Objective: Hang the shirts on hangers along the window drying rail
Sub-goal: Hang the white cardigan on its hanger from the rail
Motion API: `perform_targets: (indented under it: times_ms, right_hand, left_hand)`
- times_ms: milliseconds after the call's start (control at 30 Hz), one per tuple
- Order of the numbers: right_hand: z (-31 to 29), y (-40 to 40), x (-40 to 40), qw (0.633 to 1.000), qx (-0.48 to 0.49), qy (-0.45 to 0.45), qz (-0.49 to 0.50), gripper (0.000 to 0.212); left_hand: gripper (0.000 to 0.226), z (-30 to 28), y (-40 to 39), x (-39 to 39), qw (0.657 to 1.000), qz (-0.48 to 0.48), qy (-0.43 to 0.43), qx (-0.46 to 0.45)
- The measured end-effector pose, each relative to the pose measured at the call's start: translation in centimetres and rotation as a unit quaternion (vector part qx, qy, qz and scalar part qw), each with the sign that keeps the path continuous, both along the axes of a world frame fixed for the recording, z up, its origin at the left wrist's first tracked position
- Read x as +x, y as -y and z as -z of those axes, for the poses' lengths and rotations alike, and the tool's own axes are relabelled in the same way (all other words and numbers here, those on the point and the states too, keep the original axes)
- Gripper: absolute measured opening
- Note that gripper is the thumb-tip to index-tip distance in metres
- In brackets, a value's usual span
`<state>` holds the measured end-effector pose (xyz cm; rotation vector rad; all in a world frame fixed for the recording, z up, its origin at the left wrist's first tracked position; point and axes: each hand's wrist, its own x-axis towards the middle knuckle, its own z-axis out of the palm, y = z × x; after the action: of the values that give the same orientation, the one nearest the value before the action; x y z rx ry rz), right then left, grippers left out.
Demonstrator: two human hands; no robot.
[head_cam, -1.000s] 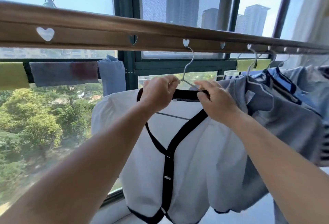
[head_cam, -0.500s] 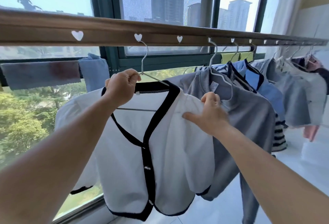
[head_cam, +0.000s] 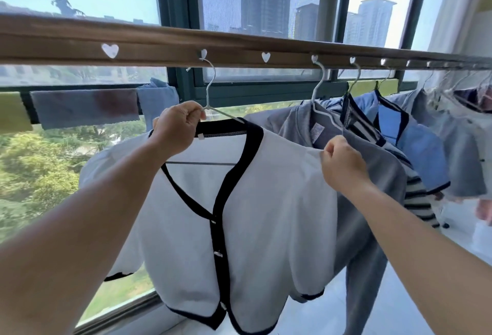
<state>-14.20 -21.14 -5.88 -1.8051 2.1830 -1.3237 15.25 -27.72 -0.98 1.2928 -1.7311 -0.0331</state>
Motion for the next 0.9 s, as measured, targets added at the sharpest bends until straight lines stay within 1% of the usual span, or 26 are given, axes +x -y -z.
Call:
perform_targets:
  times_ms: [33, 100, 200, 267, 333, 433, 500, 633, 733, 800, 867, 900]
  right_hand:
    - [0.4, 0.2, -0.1, 1.0, 0.017, -0.003, -0.007, 0.008]
    - [0.6, 0.3, 0.5, 0.999, 0.02, 0.009, -0.035, 0.017]
    - [-0.2, 0.5, 2.2, 0.995, -0.02, 0.02, -0.094, 0.029]
    - [-0.5, 0.6, 2.9, 0.992, -0.041, -0.018, -0.117, 0.026]
    - [-0.3, 0.7, 2.6, 0.992, -0.039, -0.061, -0.099, 0.023]
    - [0.3, 0.7, 1.6, 0.996, -0.004, -0.067, -0.055, 0.025]
    - [0.4, 0.5, 1.7, 0.997, 0.005, -0.053, -0.056, 0.027]
    - [-0.3, -0.3, 4.1, 0.986, -0.026, -0.018, -0.164, 0.023]
    - [-0.4, -0.4, 5.6, 0.979, -0.06, -0.032, -0.191, 0.022]
    - [-0.2, -0.3, 5.9, 0.977, -0.06, -0.034, -0.201, 0.023]
    - [-0.3, -0.6, 6.1, 0.971, -0.04, -0.009, -0.236, 0.034]
    - [-0.4, -0.8, 6.3, 0.966, -0.028, 0.006, -0.257, 0.039]
  left_hand:
    - [0.026, 0.0, 0.1, 0.1, 1.0, -0.002, -0.001, -0.001]
    - [0.026, -0.1, 0.0, 0.0, 1.0, -0.002, 0.006, -0.004]
    - [0.026, -0.3, -0.4, -0.4, 1.0, 0.001, 0.024, -0.004]
    - [0.026, -0.4, -0.7, -0.5, 0.999, -0.001, 0.036, -0.003]
    - [0.026, -0.5, -0.8, -0.3, 0.999, -0.007, 0.047, -0.002]
    - [0.026, -0.6, -1.1, 0.3, 0.999, -0.026, 0.047, -0.002]
    - [0.027, -0.7, -1.2, 0.4, 0.999, -0.033, 0.043, -0.007]
    - [0.028, -0.3, -1.5, -0.4, 0.999, -0.028, 0.032, -0.005]
    - [0.027, -0.3, -1.9, -1.3, 0.999, -0.008, 0.025, -0.023]
    - [0.029, -0.4, -2.4, -2.3, 0.999, -0.031, 0.001, -0.043]
    - [0.027, -0.7, -3.6, -3.6, 0.993, -0.056, -0.063, -0.081]
    - [0.022, -0.8, -4.4, -4.4, 0.989, -0.053, -0.086, -0.107]
